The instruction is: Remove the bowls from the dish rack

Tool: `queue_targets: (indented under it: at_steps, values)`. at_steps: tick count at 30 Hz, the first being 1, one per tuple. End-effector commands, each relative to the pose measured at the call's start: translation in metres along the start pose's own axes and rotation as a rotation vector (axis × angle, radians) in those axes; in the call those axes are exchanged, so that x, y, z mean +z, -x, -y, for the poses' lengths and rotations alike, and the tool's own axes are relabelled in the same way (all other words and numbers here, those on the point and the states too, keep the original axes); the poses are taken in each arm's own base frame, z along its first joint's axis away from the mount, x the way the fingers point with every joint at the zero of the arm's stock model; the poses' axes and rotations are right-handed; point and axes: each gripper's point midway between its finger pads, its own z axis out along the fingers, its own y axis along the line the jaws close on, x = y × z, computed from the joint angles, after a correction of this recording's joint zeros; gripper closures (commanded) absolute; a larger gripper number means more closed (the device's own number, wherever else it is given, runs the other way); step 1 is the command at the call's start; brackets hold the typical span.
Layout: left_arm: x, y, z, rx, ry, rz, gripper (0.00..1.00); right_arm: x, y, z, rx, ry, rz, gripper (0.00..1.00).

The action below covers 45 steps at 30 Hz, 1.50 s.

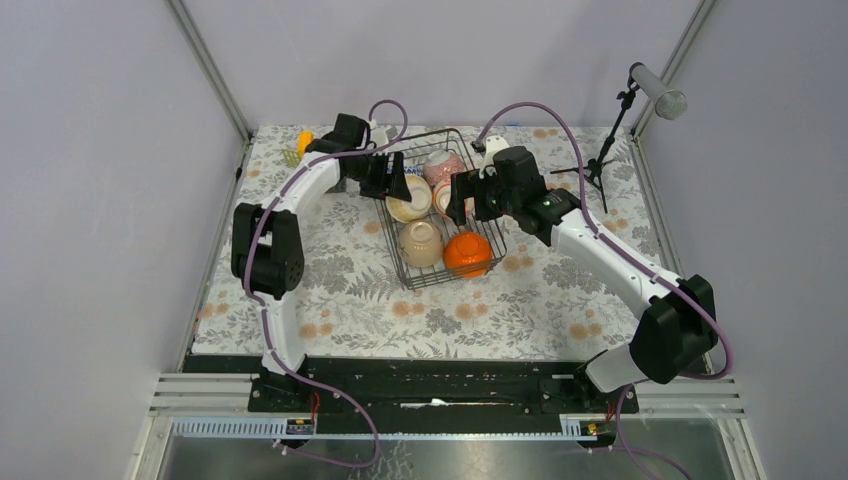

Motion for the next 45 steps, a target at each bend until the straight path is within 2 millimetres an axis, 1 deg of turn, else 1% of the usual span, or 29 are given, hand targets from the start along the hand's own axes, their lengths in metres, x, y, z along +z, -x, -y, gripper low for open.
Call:
queue_targets:
  at_steps: [1,6,10,14,24,28,30,33,36,39,41,45]
  values:
    - [-0.034,0.033,0.065,0.07,-0.212,0.111,0.38,-0.008,0.01,-0.007,-0.002,0.026,0.031,0.0]
    - [-0.041,0.033,0.076,0.062,-0.25,0.128,0.38,-0.008,0.013,-0.009,0.0,0.035,0.035,0.0]
    - [-0.039,0.032,0.073,0.044,-0.243,0.129,0.39,-0.007,0.013,-0.01,0.003,0.04,0.034,0.0]
    - [-0.041,0.035,0.081,0.034,-0.28,0.142,0.4,-0.007,0.013,-0.01,0.001,0.04,0.036,0.0]
    - [-0.037,0.027,0.071,0.023,-0.233,0.124,0.4,-0.002,0.01,-0.007,-0.002,0.028,0.029,0.0]
    - [-0.04,0.025,0.071,0.028,-0.225,0.123,0.39,-0.001,0.011,-0.007,0.0,0.029,0.03,0.0]
    - [-0.042,0.023,0.071,0.029,-0.213,0.12,0.37,0.0,0.01,-0.006,0.0,0.028,0.029,0.0]
    - [-0.043,0.02,0.065,0.016,-0.167,0.117,0.29,0.0,0.01,-0.006,0.002,0.027,0.028,0.0]
    - [-0.04,0.017,0.066,0.022,-0.135,0.115,0.24,0.003,0.009,-0.006,0.004,0.026,0.023,0.0]
    - [-0.032,0.015,0.063,0.067,-0.093,0.108,0.2,0.004,0.01,-0.008,0.008,0.035,0.022,0.0]
    - [-0.026,0.013,0.056,0.079,-0.074,0.089,0.19,0.004,0.011,-0.01,0.01,0.042,0.022,0.0]
    - [-0.02,0.015,0.049,0.12,-0.043,0.058,0.19,0.003,0.011,-0.011,0.014,0.048,0.021,0.0]
